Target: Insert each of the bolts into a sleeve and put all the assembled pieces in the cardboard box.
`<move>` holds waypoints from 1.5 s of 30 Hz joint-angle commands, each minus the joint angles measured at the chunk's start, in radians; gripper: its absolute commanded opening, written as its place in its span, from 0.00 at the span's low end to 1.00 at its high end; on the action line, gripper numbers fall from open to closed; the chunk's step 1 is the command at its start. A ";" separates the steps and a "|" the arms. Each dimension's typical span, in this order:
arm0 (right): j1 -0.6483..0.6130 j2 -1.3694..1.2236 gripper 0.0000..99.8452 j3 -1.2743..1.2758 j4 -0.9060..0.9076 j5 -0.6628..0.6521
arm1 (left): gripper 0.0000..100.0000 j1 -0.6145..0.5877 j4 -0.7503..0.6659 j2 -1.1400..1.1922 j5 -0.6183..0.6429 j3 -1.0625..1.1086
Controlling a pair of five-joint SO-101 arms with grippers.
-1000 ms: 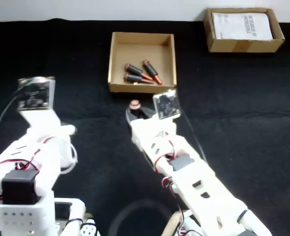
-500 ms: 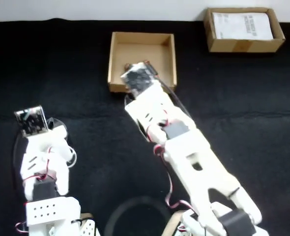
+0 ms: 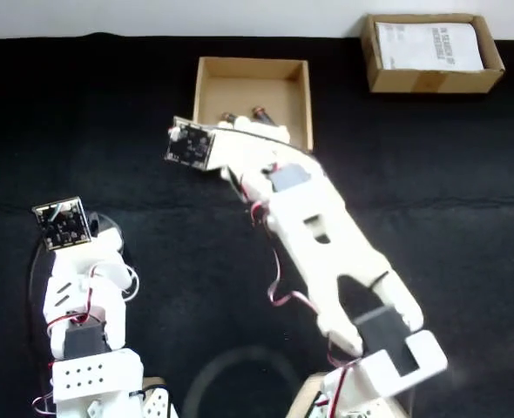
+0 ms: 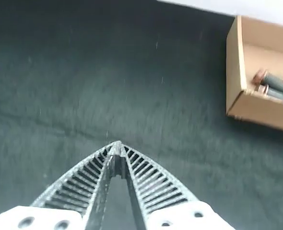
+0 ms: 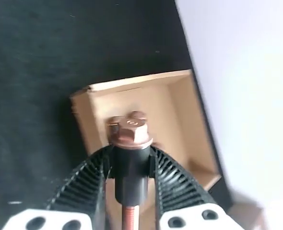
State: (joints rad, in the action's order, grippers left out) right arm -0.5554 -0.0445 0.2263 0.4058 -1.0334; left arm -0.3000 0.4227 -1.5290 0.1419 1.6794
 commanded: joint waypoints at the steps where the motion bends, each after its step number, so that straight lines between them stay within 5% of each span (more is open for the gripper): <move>1: 0.041 -0.087 0.01 -0.188 -0.001 -0.080 | 0.01 0.019 0.008 -0.012 -0.002 0.025; 17: 0.142 -0.713 0.01 -0.750 0.027 -0.130 | 0.01 0.019 0.081 -0.073 -0.002 0.025; 21: 0.114 -0.720 0.03 -0.839 0.291 0.034 | 0.01 0.019 0.103 -0.096 -0.002 0.025; 27: 0.093 -0.722 0.21 -1.029 0.599 0.196 | 0.01 0.019 0.103 -0.096 -0.002 0.025; 35: 0.084 -0.719 0.21 -1.520 1.043 0.413 | 0.01 0.019 0.089 -0.042 -0.002 0.025; 40: 0.030 -0.719 0.21 -1.910 1.343 0.482 | 0.01 0.012 -0.114 0.163 -0.006 0.025; 45: -0.021 -0.607 0.21 -1.980 1.356 0.635 | 0.01 -0.004 -0.269 0.348 -0.006 0.016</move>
State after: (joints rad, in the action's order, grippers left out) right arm -0.5524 -0.7702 -1.6364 1.7438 -0.4780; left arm -0.2954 0.2309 -1.2635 0.1419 1.6794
